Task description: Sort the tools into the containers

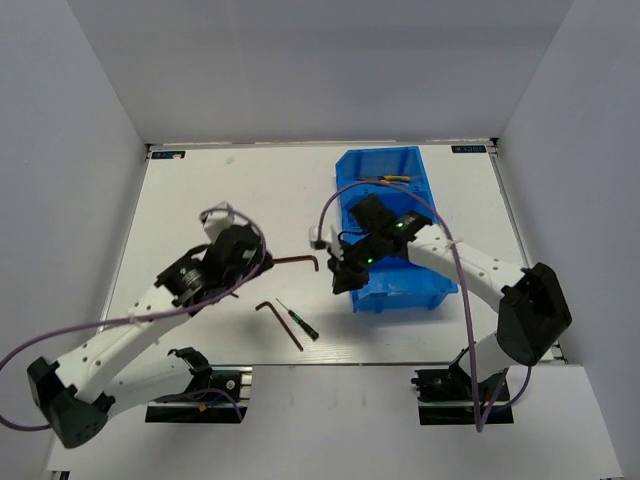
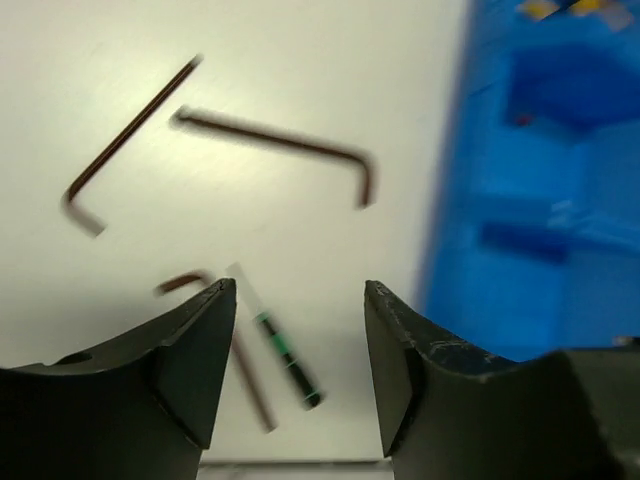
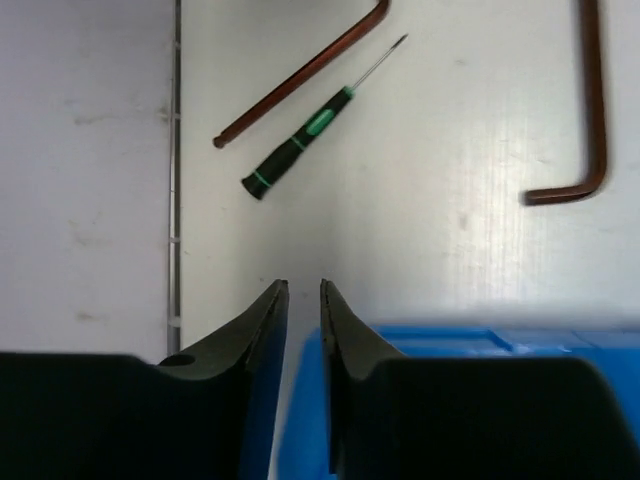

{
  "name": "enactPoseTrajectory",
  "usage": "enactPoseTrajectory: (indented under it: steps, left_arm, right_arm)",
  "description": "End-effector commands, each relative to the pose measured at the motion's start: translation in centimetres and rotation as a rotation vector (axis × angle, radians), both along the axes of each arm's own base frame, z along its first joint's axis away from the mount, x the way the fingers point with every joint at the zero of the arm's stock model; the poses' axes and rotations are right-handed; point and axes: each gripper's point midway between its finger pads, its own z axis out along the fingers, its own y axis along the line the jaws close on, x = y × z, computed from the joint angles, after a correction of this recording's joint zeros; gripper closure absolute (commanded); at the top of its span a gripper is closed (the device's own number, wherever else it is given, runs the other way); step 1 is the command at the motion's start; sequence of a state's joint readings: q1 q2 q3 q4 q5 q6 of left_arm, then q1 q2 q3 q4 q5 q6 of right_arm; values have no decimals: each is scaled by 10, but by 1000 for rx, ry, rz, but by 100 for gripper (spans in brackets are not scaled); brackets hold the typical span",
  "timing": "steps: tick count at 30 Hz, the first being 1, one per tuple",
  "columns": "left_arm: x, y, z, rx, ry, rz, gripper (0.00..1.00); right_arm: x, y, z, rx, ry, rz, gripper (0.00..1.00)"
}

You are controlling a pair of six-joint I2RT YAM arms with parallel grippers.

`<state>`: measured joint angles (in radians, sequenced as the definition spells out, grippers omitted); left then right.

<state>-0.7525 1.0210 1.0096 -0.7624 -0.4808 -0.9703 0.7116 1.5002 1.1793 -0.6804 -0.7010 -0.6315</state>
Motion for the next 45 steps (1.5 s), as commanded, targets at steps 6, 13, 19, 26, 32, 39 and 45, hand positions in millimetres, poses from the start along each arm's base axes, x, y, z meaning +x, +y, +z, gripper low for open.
enactPoseTrajectory:
  steps: [6, 13, 19, 26, 32, 39, 45]
  left_arm:
    - [-62, 55, -48, 49, 165, 105, 34]
    - [-71, 69, -59, 157, 242, 123, 33]
    - [-91, 87, -54, 106, 232, 158, 37]
    - [-108, 110, -51, 112, 237, 215, 37]
    - [-109, 113, -45, 105, 226, 226, 37]
    - [-107, 107, -45, 93, 233, 206, 37]
    - [-99, 90, -50, 89, 236, 136, 42]
  right_arm:
    - [-39, 52, -48, -302, 4, -164, 66]
    - [-44, 88, -80, -419, 77, -288, 62]
    - [-37, 93, -105, -487, 94, -398, 58]
    - [-51, 93, -125, -520, 57, -397, 58]
    - [-60, 90, -140, -569, -8, -398, 58]
    - [-54, 68, -163, -680, -67, -479, 61]
    - [-33, 47, -175, -743, -172, -533, 68]
